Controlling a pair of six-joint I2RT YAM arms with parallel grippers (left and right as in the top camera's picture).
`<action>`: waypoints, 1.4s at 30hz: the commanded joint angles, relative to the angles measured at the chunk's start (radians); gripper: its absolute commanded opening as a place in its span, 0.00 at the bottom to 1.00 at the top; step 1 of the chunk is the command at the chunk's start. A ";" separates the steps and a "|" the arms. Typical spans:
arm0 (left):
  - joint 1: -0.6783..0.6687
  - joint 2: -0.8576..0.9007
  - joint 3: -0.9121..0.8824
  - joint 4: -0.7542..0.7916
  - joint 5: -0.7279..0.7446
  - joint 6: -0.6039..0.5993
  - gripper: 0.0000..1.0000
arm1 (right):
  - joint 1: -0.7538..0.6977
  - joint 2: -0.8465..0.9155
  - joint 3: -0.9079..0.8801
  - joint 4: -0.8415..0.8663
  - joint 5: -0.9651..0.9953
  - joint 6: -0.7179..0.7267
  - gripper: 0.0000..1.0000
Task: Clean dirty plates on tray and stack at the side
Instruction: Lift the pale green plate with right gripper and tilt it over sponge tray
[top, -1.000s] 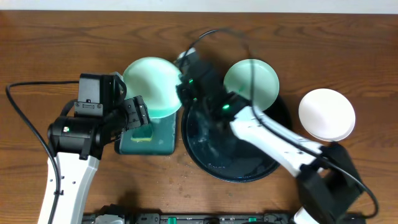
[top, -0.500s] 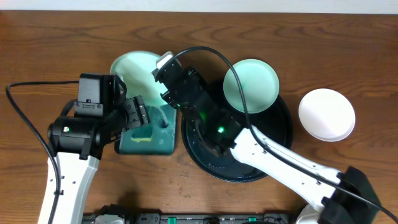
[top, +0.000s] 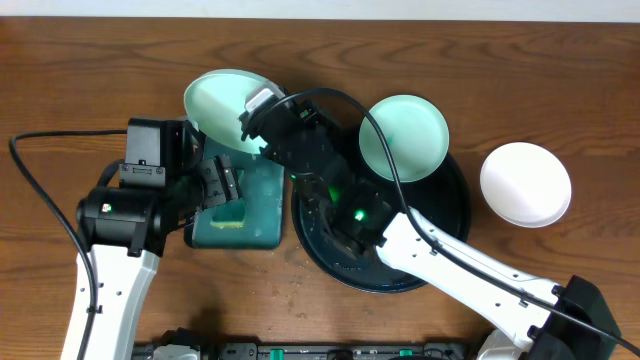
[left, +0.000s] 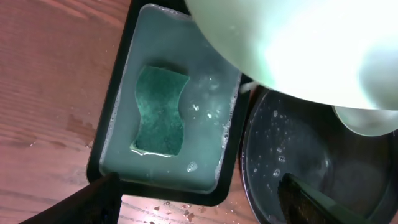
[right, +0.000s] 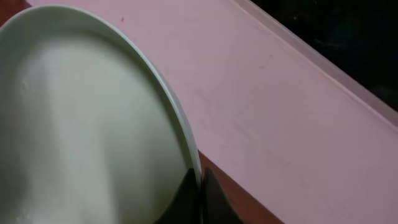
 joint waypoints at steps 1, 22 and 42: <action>0.003 -0.002 0.010 -0.003 0.002 0.006 0.81 | 0.013 -0.021 0.013 0.014 0.024 -0.037 0.01; 0.003 -0.002 0.010 -0.003 0.002 0.005 0.81 | 0.017 -0.021 0.013 0.015 0.039 -0.105 0.01; 0.003 -0.002 0.010 -0.003 0.002 0.005 0.81 | 0.018 -0.021 0.012 0.013 0.077 -0.053 0.01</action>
